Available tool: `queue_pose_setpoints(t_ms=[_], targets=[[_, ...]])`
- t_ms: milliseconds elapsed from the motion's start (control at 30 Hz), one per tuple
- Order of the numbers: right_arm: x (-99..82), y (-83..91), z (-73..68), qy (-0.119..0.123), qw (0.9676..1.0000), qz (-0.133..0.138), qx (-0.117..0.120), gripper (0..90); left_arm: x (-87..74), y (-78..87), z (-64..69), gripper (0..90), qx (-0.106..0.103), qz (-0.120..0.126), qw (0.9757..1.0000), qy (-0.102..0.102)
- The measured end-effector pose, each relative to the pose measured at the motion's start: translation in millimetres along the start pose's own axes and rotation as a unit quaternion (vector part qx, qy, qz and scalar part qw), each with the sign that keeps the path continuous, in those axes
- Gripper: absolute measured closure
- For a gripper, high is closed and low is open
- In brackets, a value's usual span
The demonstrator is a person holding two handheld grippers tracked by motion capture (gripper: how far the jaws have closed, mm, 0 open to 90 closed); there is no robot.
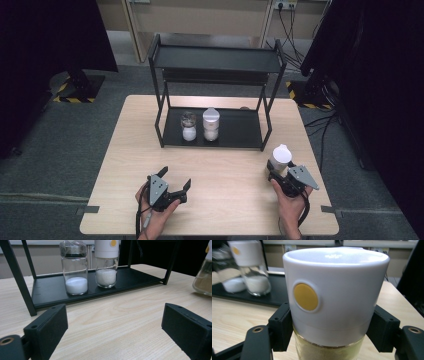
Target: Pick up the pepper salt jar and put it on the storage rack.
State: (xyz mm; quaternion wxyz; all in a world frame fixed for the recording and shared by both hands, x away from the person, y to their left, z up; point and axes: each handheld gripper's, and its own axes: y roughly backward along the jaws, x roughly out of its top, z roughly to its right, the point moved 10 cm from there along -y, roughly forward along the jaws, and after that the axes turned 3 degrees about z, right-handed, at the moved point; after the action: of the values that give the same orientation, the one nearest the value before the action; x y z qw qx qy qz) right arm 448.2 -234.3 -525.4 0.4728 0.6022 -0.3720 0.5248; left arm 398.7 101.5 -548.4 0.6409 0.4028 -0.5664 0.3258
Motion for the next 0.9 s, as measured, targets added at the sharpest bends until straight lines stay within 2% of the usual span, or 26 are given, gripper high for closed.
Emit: queue_pose_setpoints(t_ms=[200, 333, 900], targets=[[19.8, 3.8, -16.9, 0.005, 0.9994, 0.023, 0.024, 30.8, 0.1, 0.1, 0.0, 6.1, 0.0, 0.0, 1.0, -0.001], [29.7, 2.3, -25.4, 0.009, 0.9989, 0.032, 0.032, 30.8, 0.0, 0.1, -0.2, 6.1, 0.0, 0.0, 1.0, 0.0], [65.6, -20.7, -50.4, 0.027, 0.9967, 0.046, 0.062, 30.8, 0.1, 0.1, 0.0, 6.1, 0.0, 0.001, 1.0, 0.0]])
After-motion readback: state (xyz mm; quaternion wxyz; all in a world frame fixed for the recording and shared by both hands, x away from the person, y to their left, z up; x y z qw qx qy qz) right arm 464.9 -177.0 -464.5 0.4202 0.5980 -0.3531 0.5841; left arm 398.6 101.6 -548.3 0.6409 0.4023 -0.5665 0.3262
